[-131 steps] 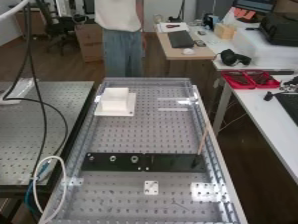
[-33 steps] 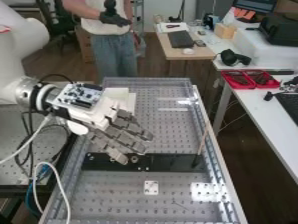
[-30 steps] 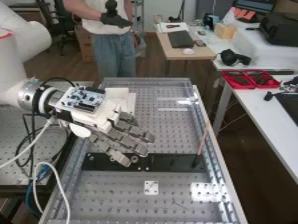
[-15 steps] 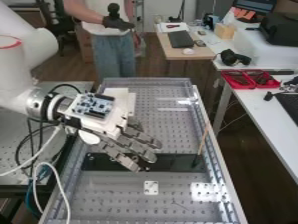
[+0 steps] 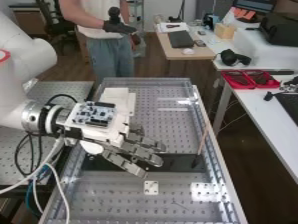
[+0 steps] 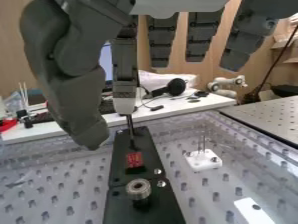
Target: Grab the bearing and place it in the white container
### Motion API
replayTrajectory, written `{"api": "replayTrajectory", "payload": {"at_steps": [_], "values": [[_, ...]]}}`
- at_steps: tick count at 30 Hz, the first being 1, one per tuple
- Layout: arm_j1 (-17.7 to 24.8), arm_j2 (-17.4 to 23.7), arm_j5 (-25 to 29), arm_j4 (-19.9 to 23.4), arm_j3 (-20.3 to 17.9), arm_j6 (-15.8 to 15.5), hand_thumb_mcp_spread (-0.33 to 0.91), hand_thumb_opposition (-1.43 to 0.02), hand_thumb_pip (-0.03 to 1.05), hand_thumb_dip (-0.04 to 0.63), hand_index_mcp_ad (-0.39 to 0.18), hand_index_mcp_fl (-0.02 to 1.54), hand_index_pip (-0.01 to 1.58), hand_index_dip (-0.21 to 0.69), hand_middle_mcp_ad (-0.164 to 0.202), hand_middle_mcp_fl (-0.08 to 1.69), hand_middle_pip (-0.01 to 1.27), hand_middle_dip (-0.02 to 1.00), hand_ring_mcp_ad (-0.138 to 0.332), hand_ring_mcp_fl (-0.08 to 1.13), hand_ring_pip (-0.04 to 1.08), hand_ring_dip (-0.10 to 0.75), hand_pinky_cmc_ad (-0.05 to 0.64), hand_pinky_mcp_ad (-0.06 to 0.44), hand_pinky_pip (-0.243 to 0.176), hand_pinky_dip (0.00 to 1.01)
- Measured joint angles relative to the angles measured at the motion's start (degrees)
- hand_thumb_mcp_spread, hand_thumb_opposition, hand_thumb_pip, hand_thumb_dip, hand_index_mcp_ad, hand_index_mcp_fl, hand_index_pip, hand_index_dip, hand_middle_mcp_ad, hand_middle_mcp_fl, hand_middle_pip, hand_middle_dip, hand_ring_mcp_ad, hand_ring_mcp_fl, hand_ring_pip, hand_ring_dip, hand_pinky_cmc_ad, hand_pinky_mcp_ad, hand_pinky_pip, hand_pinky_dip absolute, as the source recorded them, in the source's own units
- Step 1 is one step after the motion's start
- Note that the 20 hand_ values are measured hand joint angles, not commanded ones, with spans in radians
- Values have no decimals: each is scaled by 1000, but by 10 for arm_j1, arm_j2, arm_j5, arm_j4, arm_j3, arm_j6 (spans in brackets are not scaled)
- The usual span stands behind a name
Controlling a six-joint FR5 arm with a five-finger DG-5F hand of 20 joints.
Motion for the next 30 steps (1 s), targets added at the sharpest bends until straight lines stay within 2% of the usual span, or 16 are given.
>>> {"api": "replayTrajectory", "payload": {"at_steps": [10,19,30], "values": [[-9,-25,-18,2,16,-16,463,-845,559,284,-106,0,1347,281,52,21,133,188,145,0,105,66,346,283,-59,178],[-11,-51,-15,14,21,-11,463,-845,559,284,-103,0,1347,281,52,21,136,188,148,0,105,66,346,283,-59,178],[-17,-71,-16,12,26,-21,466,-845,555,284,-103,24,1367,278,52,21,133,188,145,0,101,66,346,283,-59,178]]}}
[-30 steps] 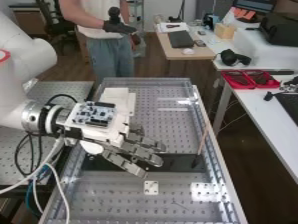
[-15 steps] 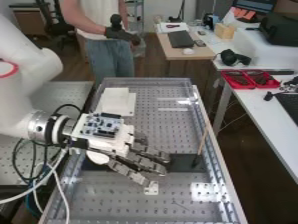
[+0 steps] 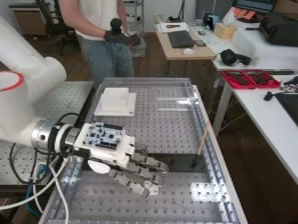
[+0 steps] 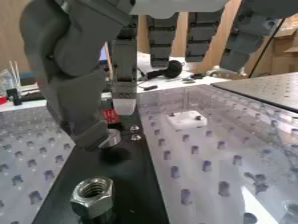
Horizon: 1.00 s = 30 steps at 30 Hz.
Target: Grab the bearing and place it in the white container
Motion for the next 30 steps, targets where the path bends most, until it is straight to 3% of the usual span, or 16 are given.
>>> {"api": "replayTrajectory", "payload": {"at_steps": [30], "values": [[-11,-10,-20,8,2,8,466,-845,536,283,-103,37,1440,302,52,17,133,187,145,0,101,66,346,283,-59,182]]}}
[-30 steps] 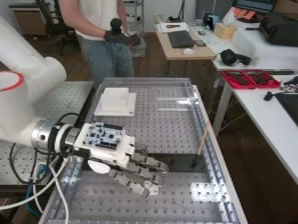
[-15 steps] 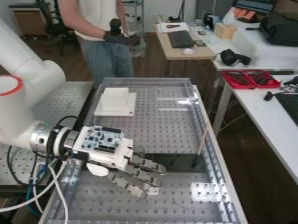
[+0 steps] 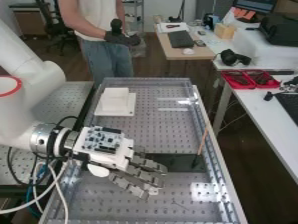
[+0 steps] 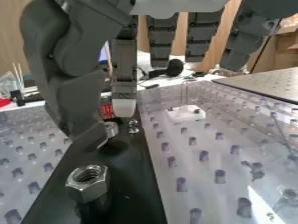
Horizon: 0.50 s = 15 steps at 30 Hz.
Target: Grab the bearing and place it in the white container
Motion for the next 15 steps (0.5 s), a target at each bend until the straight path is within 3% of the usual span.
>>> {"api": "replayTrajectory", "payload": {"at_steps": [15], "values": [[-3,-8,-9,-20,17,-4,480,-845,536,283,-103,56,1436,302,52,21,133,187,148,0,101,66,346,279,-59,182]]}}
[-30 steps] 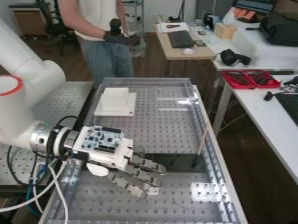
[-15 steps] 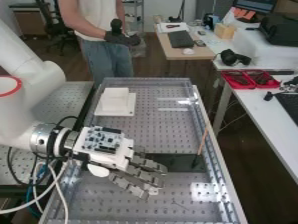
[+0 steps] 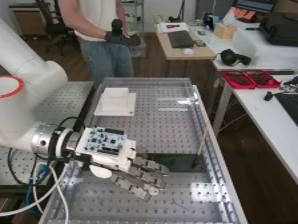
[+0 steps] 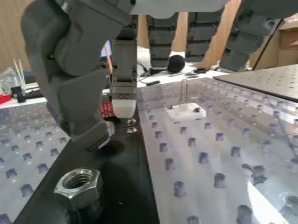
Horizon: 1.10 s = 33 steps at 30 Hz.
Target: Grab the bearing and place it in the white container
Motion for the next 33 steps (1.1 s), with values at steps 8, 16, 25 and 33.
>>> {"api": "replayTrajectory", "payload": {"at_steps": [8,16,25,33], "values": [[2,-3,-3,4,-3,2,480,-845,536,283,-103,91,1436,302,52,17,133,188,131,0,101,66,346,283,-59,178],[1,-3,-5,7,-3,4,480,-845,520,283,-103,105,1436,302,52,21,133,188,133,0,101,66,346,283,-59,182],[0,-4,-6,5,0,5,480,-845,520,283,-103,113,1436,302,51,17,133,188,133,0,101,75,346,283,-58,182],[0,-6,-9,3,4,6,480,-845,520,283,-103,115,1436,297,51,17,133,188,133,0,98,75,346,283,-58,182]]}}
